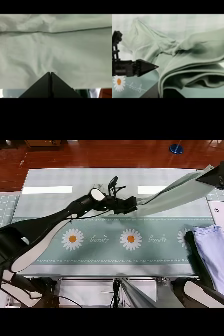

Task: Fold the shirts.

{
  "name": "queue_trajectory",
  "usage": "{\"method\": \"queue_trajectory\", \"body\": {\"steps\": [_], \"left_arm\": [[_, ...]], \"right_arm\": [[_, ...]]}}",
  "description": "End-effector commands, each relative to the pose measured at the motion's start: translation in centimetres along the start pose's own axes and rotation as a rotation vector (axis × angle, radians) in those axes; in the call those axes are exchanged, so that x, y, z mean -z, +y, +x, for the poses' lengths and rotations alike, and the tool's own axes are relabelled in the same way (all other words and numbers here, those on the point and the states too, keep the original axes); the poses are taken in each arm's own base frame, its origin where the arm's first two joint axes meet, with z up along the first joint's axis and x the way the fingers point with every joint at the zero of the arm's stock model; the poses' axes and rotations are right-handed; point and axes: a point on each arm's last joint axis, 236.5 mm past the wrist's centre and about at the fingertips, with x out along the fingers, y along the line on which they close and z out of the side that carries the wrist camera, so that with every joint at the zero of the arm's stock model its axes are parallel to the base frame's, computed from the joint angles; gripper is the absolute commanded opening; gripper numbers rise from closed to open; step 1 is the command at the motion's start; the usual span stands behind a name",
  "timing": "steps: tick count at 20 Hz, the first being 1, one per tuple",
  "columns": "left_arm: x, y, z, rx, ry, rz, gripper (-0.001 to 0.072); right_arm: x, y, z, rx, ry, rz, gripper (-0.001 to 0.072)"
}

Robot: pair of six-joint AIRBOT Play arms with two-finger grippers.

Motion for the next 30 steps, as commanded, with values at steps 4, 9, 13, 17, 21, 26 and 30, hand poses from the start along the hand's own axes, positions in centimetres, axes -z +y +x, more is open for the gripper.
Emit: {"method": "queue_trajectory", "body": {"steps": [4,9,13,17,21,26,30], "left_arm": [[4.2,-2.4,6.1,0.084,0.079,-0.095,0.0027],[0.8,-2.6,5.2,0.125,0.071,-0.067,0.0026],[-7.9,-5.5,-7.5,0.245,-0.046,0.203,0.0024],[-14.2,-7.7,-26.0,0.250,-0.279,0.373,0.0025],[-14.2,-7.8,-39.9,0.197,-0.447,0.449,0.0025],[-10.5,-6.7,-43.7,0.111,-0.392,0.506,0.0025],[-8.7,-6.4,-41.4,0.089,-0.292,0.527,0.0025]], "right_arm": [[0.7,0.0,-1.2,0.053,-0.004,-0.024,0.0024],[0.6,-2.1,-1.4,0.145,-0.007,-0.020,0.0025],[-2.0,-0.6,0.4,0.103,-0.088,-0.033,0.0024],[-4.0,3.5,8.1,0.018,-0.094,-0.089,0.0024],[-3.3,9.5,19.8,-0.079,-0.086,-0.133,0.0024],[3.0,16.5,32.9,-0.212,-0.031,-0.046,0.0025],[9.4,20.5,38.7,-0.283,0.051,0.089,0.0192]]}}
